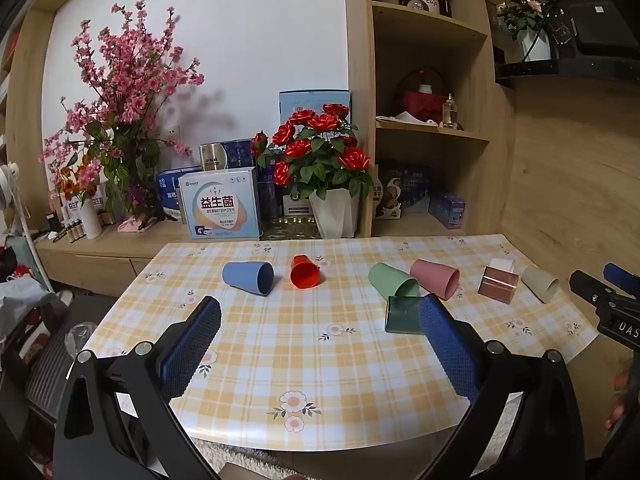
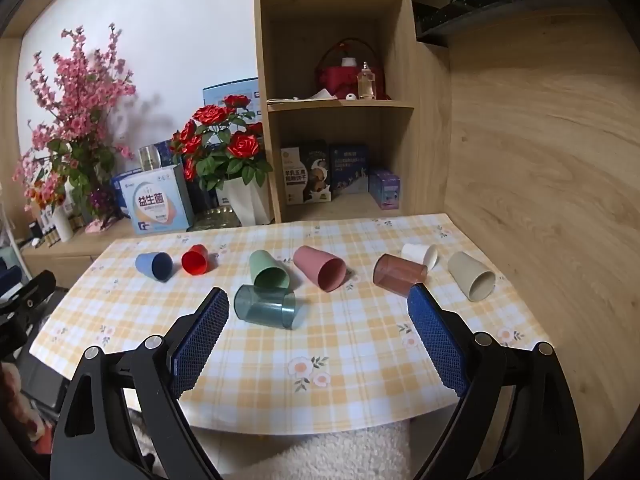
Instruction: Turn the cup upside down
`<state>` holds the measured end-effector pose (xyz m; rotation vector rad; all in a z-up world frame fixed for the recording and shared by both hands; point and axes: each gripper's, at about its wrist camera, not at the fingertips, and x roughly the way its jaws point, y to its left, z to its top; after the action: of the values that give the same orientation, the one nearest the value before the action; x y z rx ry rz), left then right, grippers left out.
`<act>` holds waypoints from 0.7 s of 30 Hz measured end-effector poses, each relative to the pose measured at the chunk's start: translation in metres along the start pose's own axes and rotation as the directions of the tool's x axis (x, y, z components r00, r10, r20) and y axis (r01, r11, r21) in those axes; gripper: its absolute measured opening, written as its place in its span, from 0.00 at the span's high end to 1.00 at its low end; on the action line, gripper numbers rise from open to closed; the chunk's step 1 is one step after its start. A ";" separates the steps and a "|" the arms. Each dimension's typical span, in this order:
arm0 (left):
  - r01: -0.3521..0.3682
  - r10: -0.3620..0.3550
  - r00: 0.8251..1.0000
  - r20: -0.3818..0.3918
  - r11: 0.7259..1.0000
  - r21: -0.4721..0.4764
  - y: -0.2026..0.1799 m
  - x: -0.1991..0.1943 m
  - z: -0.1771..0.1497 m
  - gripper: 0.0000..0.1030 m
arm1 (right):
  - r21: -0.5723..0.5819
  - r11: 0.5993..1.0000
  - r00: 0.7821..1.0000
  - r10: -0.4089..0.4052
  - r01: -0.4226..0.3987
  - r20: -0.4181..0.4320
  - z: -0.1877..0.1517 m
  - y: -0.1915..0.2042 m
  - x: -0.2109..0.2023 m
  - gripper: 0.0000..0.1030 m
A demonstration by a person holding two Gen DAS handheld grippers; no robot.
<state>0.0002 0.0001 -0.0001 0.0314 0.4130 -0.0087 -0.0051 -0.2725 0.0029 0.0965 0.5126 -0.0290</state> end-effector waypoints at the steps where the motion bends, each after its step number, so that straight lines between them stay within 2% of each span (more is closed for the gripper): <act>1: 0.000 0.000 1.000 0.000 1.000 -0.001 0.000 0.000 0.000 0.06 | 0.000 1.000 1.000 0.000 0.000 -0.001 0.000 0.000 0.000 0.15; 21: -0.002 0.002 1.000 -0.007 1.000 -0.002 -0.001 -0.001 0.000 0.06 | 0.010 1.000 1.000 0.002 -0.002 -0.006 0.000 0.000 0.001 0.15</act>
<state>-0.0004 -0.0009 0.0001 0.0296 0.4199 -0.0065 -0.0048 -0.2730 0.0024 0.1071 0.5186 -0.0291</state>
